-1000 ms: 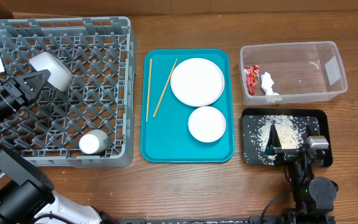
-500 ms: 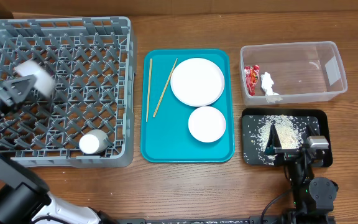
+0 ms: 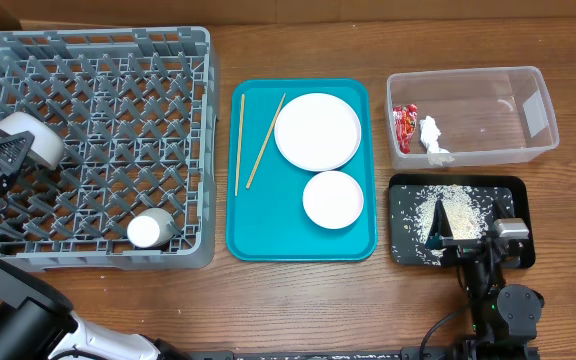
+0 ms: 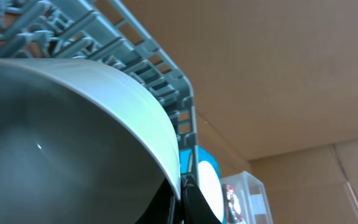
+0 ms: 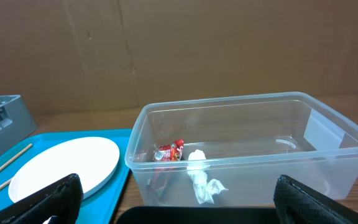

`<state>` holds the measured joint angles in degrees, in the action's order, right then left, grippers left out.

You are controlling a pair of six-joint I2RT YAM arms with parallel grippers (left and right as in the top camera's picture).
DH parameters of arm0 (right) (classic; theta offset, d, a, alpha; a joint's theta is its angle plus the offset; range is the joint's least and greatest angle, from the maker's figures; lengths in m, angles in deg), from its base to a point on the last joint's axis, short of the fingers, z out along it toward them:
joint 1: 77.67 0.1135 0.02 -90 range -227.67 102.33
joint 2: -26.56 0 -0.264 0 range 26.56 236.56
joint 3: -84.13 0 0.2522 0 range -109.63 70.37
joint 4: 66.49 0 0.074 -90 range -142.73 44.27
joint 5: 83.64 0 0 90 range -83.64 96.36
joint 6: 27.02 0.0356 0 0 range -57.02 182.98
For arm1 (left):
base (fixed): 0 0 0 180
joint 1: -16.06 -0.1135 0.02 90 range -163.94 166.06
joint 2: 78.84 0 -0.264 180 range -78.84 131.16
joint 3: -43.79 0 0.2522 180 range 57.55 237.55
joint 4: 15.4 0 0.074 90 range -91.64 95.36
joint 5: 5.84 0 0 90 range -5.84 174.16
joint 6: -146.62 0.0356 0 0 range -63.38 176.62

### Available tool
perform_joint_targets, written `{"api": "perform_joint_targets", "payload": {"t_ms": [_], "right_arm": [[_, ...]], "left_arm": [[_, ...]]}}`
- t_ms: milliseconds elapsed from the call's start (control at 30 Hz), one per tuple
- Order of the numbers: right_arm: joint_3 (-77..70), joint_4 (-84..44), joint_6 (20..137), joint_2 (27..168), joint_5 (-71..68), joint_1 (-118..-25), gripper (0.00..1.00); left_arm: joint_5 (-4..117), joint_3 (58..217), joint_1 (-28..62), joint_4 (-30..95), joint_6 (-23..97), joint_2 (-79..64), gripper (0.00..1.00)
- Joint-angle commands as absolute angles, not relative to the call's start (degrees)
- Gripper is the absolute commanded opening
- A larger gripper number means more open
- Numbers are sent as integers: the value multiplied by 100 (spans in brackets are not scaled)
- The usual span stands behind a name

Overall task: Sort waste into correct bins and load items into the dishwasher
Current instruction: 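Lower the grey bowl into the rack's left side and release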

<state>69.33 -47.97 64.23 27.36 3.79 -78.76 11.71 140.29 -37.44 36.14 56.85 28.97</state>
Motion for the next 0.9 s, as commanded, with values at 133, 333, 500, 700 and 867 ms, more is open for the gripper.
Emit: {"api": "perform_joint_targets", "payload": {"t_ms": [133,333,500,700,867], "right_arm": [[6992,-4821,6402,2673,373,-7893,100],[6992,-4821,6402,2673,375,-7893,100],[6992,-4821,6402,2673,373,-7893,100],[6992,-4821,6402,2673,373,-7893,100],[6992,-4821,6402,2673,373,-7893,100]], "left_arm": [[1066,13955,-3676,3102,5530,3085,4],[1055,13955,-3615,2737,5486,3467,4],[297,13957,-3554,2584,5488,3928,4],[8,13957,-3685,2532,5307,3900,4],[8,13957,-3903,2851,5152,3686,4]]}}
